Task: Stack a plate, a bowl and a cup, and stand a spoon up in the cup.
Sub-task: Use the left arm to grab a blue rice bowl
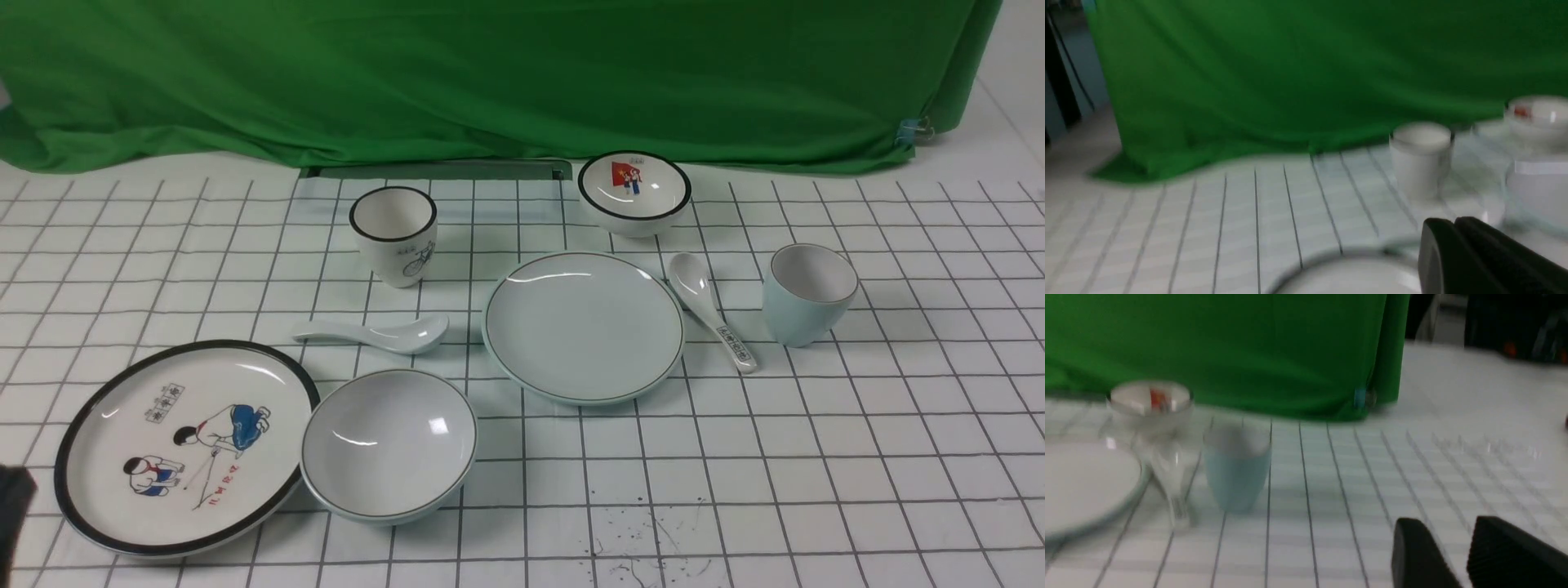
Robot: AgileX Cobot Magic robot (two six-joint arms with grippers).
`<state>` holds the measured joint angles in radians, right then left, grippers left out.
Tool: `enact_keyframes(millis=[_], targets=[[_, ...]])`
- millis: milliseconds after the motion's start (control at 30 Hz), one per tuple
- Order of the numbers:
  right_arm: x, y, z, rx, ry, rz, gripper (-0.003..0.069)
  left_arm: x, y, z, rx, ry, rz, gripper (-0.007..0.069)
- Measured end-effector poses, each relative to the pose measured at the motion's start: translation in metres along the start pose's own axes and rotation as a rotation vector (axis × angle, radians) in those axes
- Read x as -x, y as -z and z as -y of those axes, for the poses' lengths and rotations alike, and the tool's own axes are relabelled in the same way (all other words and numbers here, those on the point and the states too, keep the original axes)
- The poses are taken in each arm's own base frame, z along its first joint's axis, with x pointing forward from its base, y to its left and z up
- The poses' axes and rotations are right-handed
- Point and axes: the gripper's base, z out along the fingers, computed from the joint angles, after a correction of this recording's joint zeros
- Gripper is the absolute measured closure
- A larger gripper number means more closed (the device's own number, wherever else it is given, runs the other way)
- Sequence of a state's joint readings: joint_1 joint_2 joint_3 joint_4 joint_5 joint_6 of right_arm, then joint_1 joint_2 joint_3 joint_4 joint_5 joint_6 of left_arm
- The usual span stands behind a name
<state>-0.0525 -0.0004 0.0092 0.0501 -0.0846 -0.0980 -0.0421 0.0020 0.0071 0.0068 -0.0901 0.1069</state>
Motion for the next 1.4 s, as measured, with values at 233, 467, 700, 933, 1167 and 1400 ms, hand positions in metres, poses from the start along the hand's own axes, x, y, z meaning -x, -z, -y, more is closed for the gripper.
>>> enact_keyframes(millis=[233,467,700,933,1167,1400], targets=[[0.037,0.008,0.004,0.002,-0.209,0.420,0.0417,0.043,0.011,-0.004,0.047,0.007,0.493,0.0653],[0.054,0.011,0.006,0.009,-0.242,0.541,0.0489,0.077,0.029,-0.010,-0.012,0.280,0.817,0.0653],[0.113,-0.005,0.014,-0.015,-0.152,0.421,0.0641,0.155,0.008,-0.018,0.010,0.215,0.553,0.0653],[0.122,-0.082,0.016,-0.003,0.025,0.047,0.0643,0.138,-0.091,-0.016,-0.003,0.104,-0.084,0.0653],[0.060,-0.133,-0.007,0.169,0.046,-0.620,0.0641,0.077,-0.156,-0.006,-0.013,0.249,-0.495,0.0653],[0.012,-0.149,-0.061,0.435,0.190,-1.010,0.0645,0.029,-0.197,0.037,-0.256,0.217,-1.084,0.0651]])
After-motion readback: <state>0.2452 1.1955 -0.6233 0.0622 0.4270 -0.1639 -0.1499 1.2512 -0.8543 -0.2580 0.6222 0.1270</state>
